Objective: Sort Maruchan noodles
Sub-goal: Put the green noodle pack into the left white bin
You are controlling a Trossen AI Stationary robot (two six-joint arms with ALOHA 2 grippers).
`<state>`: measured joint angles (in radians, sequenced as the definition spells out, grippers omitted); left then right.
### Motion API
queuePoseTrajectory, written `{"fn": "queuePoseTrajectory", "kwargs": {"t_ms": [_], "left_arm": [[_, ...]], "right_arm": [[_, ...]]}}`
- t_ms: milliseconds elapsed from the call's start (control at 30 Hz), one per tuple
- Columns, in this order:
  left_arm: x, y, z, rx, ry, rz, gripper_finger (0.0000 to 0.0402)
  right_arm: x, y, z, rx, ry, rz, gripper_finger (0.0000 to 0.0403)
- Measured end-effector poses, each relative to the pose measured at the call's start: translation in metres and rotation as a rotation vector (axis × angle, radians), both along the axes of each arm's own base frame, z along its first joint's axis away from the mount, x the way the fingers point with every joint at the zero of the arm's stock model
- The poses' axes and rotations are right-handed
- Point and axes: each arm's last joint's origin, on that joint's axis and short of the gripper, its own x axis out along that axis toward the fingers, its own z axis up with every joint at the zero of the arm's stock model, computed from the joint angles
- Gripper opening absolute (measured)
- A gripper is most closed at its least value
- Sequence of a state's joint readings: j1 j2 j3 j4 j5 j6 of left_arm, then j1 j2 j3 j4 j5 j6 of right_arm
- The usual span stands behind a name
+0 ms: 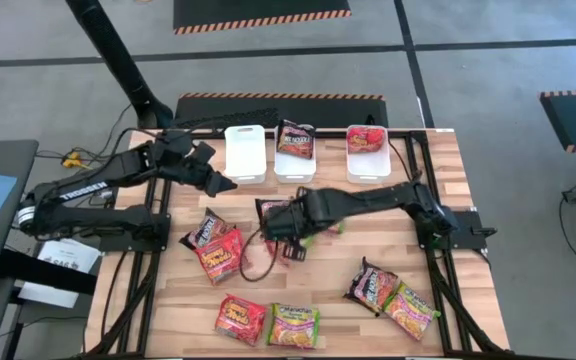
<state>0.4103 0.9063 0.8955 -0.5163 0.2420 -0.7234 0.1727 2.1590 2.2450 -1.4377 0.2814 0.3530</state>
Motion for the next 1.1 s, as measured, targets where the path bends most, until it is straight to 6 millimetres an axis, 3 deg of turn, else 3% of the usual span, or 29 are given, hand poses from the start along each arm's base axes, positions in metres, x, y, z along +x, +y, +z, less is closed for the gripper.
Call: {"fn": "queuePoseTrajectory", "kwargs": {"t_ms": [300, 567, 1100], "left_arm": [[0.017, 0.007, -0.002, -0.075, -0.057, 0.041, 0.0187], [0.028, 0.012, -0.002, -0.091, -0.098, 0.054, 0.0187], [0.042, 0.02, -0.01, -0.086, -0.091, 0.106, 0.0187]], "right_arm": [[0.011, -0.044, 0.014, -0.087, -0.035, 0.168, 0.0005], [0.016, -0.072, 0.032, -0.162, -0.098, 0.283, 0.0005], [0.021, -0.098, 0.038, -0.248, -0.128, 0.394, 0.0005]]}}
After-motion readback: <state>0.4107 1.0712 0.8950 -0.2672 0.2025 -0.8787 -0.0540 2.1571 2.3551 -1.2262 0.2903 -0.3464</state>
